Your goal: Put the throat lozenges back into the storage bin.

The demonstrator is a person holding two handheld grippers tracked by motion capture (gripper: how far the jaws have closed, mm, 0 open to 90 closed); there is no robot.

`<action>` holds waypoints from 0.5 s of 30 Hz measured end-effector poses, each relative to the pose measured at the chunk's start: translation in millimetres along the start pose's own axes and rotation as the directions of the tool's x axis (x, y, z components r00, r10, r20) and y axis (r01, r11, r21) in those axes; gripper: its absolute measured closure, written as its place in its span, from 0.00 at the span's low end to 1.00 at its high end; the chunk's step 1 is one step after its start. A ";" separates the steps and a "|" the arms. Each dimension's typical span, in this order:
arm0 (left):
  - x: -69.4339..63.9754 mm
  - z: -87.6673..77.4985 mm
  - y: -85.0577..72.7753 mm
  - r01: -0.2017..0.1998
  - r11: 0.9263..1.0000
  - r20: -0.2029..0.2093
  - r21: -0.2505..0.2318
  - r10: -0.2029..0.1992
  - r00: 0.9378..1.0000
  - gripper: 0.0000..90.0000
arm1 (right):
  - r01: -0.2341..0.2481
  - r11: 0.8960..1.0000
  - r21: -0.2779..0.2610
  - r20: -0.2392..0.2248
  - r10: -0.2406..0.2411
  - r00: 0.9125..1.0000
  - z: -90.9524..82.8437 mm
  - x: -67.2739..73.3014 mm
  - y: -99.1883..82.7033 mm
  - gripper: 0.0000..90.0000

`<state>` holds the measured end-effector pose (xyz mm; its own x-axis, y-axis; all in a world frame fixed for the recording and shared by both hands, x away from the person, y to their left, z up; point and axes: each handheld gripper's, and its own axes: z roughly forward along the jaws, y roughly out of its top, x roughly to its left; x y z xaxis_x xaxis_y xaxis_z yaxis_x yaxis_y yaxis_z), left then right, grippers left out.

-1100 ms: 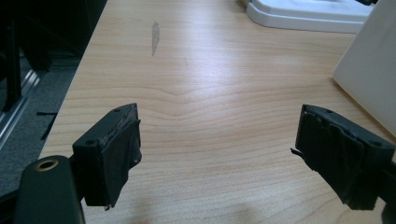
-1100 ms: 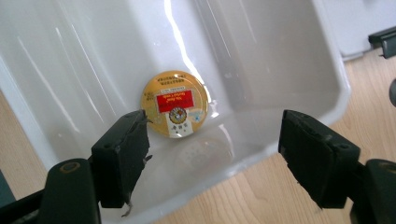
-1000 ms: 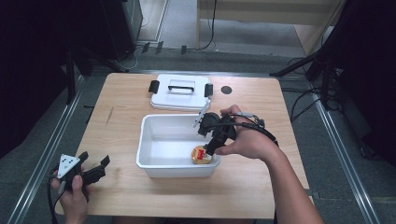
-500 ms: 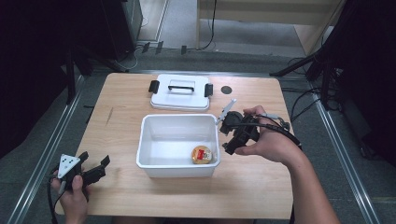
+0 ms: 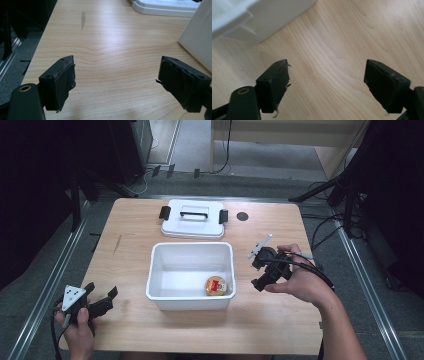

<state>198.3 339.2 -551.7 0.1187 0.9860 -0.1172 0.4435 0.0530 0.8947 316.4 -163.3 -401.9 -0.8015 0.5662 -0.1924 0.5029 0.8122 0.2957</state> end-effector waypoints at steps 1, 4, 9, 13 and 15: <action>0.0 0.0 0.0 0.000 1.000 0.000 0.001 0.000 1.000 0.17 | -0.014 1.000 -0.001 0.004 0.015 1.000 2.1 -1.0 -3.6 0.21; 0.1 0.0 0.1 -0.002 1.000 -0.001 0.000 0.002 1.000 0.17 | -0.069 0.998 -0.008 0.020 0.069 0.997 7.4 -3.9 -13.6 0.15; 0.1 0.0 0.0 -0.003 1.000 -0.001 0.001 0.003 1.000 0.17 | -0.152 0.988 -0.014 0.013 0.152 0.988 17.4 -11.3 -35.1 0.00; -0.1 0.0 0.0 -0.004 1.000 -0.002 0.000 0.004 1.000 0.17 | -0.225 0.973 -0.056 0.048 0.228 0.972 24.1 -14.1 -52.5 0.00; -0.1 0.1 0.0 -0.004 1.000 -0.002 0.001 0.004 1.000 0.17 | -0.271 0.958 -0.089 0.064 0.278 0.959 28.9 -16.4 -63.1 0.00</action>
<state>198.4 339.1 -551.7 0.1186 0.9865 -0.1128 0.4436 0.0490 0.8949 307.2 -219.8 -444.4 -0.6078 0.7772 -0.1626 0.6705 0.6121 0.4192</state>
